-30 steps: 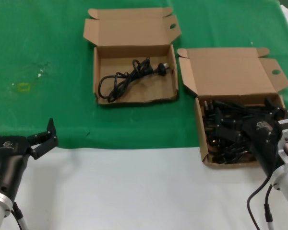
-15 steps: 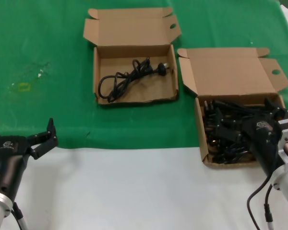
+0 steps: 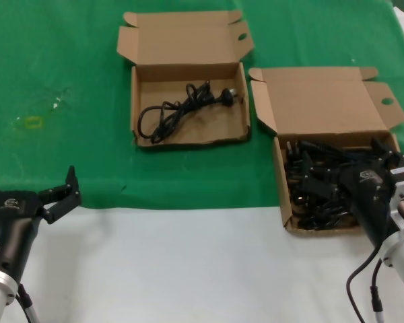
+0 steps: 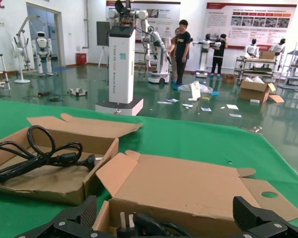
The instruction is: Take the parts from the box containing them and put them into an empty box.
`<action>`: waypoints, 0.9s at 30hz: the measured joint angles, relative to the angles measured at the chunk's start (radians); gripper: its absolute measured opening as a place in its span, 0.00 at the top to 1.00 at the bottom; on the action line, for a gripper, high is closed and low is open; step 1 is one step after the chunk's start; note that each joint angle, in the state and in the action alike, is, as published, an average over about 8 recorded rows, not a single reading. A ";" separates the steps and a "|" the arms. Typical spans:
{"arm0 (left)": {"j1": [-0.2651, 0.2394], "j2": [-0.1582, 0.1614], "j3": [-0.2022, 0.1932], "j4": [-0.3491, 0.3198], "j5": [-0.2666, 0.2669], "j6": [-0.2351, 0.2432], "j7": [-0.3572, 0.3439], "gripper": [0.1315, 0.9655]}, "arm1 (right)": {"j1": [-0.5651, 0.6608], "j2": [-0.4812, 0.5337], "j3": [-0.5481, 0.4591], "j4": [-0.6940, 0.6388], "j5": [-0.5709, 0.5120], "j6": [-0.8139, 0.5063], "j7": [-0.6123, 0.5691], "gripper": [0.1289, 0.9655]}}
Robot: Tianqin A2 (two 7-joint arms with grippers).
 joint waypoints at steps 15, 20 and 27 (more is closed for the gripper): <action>0.000 0.000 0.000 0.000 0.000 0.000 0.000 0.00 | 0.000 0.000 0.000 0.000 0.000 0.000 0.000 0.00; 0.000 0.000 0.000 0.000 0.000 0.000 0.000 0.00 | 0.000 0.000 0.000 0.000 0.000 0.000 0.000 0.00; 0.000 0.000 0.000 0.000 0.000 0.000 0.000 0.00 | 0.000 0.000 0.000 0.000 0.000 0.000 0.000 0.00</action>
